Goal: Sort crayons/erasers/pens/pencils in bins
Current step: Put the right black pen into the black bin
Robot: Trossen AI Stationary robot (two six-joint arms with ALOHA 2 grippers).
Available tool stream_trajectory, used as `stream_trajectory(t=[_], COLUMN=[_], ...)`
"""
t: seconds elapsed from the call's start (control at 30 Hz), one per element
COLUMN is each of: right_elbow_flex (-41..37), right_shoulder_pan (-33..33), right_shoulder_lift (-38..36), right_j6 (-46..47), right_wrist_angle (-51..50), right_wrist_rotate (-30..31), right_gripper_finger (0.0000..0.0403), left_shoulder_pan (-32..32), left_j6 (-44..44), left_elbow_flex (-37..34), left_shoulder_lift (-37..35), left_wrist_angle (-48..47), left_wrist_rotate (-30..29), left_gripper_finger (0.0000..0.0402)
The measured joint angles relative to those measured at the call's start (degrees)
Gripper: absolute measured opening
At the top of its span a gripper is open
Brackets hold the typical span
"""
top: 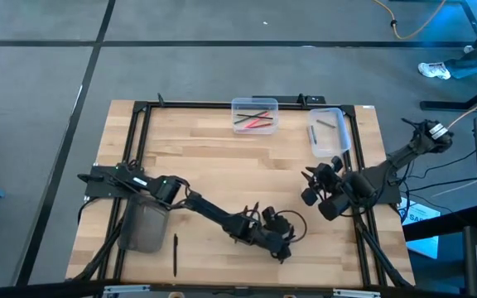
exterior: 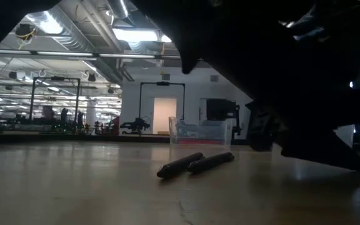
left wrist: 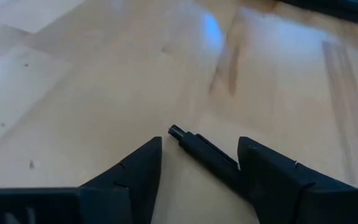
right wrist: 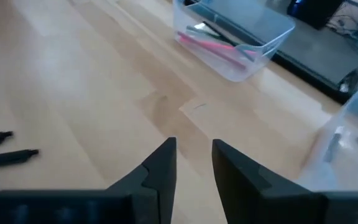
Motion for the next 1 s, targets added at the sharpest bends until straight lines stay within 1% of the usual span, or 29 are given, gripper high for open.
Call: stream_trajectory(t=[0.17,0.23,0.4,0.57,0.73,0.83,1.0], right_elbow_flex=[-1.2,-1.0,-0.4,-0.4,-0.4,-0.4,-0.4], right_shoulder_pan=[2.8,3.1,3.3,3.4,3.7,3.7,3.7], right_shoulder_lift=[0.0,0.0,0.0,0.0,0.0,0.0,0.0], right_j6=[2.7,2.7,2.6,2.5,2.4,2.3,2.3], right_wrist_angle=[1.4,1.4,1.7,1.9,2.0,2.0,2.1], right_wrist_rotate=[1.1,2.2,2.3,2.1,2.4,2.4,2.4], right_gripper_finger=[0.0107,0.0107,0.0107,0.0107,0.0107,0.0107,0.0107], left_shoulder_pan=[-1.6,-2.1,-2.9,-2.3,-1.7,-1.7,-1.6], left_j6=[-1.5,-1.5,-1.4,0.5,1.9,2.0,1.5], left_elbow_flex=[0.1,0.1,0.0,-0.1,-0.1,-0.2,-0.3], left_shoulder_lift=[-0.3,-0.9,-2.5,-3.1,-3.4,-3.9,-5.2], left_wrist_angle=[-3.2,-5.8,-12.9,-15.4,-16.1,-16.5,-21.5], left_wrist_rotate=[0.0,0.4,1.1,2.1,4.4,4.5,5.0], left_gripper_finger=[0.0196,0.0192,0.0171,0.0158,0.0156,0.0153,0.0135])
